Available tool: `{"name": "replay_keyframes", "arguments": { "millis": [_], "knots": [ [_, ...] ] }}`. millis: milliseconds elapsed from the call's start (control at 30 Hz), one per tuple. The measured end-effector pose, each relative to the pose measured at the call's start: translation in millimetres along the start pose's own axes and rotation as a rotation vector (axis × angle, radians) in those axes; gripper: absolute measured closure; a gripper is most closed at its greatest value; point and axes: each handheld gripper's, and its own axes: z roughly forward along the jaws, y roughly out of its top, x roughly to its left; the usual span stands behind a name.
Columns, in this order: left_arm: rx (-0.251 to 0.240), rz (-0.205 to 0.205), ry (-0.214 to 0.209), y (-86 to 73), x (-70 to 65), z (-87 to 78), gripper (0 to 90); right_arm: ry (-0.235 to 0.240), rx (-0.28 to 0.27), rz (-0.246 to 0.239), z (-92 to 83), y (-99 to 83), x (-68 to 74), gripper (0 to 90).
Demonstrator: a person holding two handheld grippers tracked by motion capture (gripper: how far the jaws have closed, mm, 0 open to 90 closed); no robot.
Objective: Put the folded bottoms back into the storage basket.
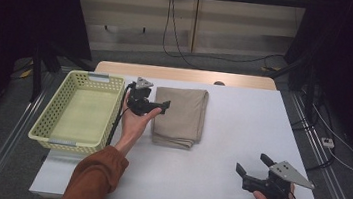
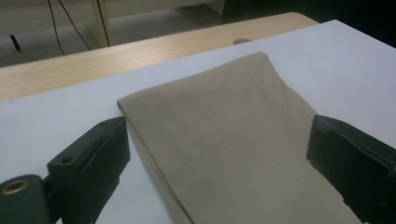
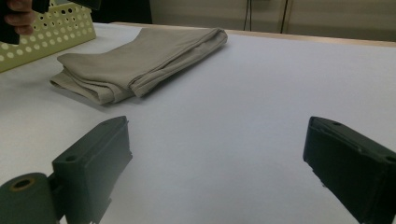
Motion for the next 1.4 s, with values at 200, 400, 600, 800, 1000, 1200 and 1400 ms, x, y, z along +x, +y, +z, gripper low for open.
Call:
{"name": "replay_keyframes", "arguments": {
  "millis": [200,400,600,800,1000,1200,1400],
  "knots": [
    [0.036,-0.016,-0.022,-1.4,8.5,9.8,5.7,0.004,0.005,-0.003,1.5,-0.1,0.1,7.0],
    [0.110,-0.071,-0.005,-7.6,17.7,24.0,7.4,0.005,0.003,-0.004,1.1,0.1,0.4,7.1],
    [0.154,-0.084,-0.004,-11.4,21.1,31.4,11.5,0.010,0.008,-0.004,1.4,0.0,0.9,7.4],
    [0.228,-0.103,0.003,-18.7,22.1,45.1,12.5,0.015,0.007,-0.005,1.9,0.0,0.6,7.6],
    [0.273,-0.124,0.022,-23.3,24.2,49.2,16.1,0.016,0.011,-0.004,2.0,-0.1,1.0,7.6],
    [0.280,-0.172,-0.050,-22.2,23.9,47.6,35.2,0.030,0.000,-0.002,1.6,0.5,2.2,7.7],
    [0.304,-0.145,-0.038,-21.1,17.0,47.5,50.8,0.033,0.002,-0.003,2.0,0.6,2.7,7.8]
  ]
}}
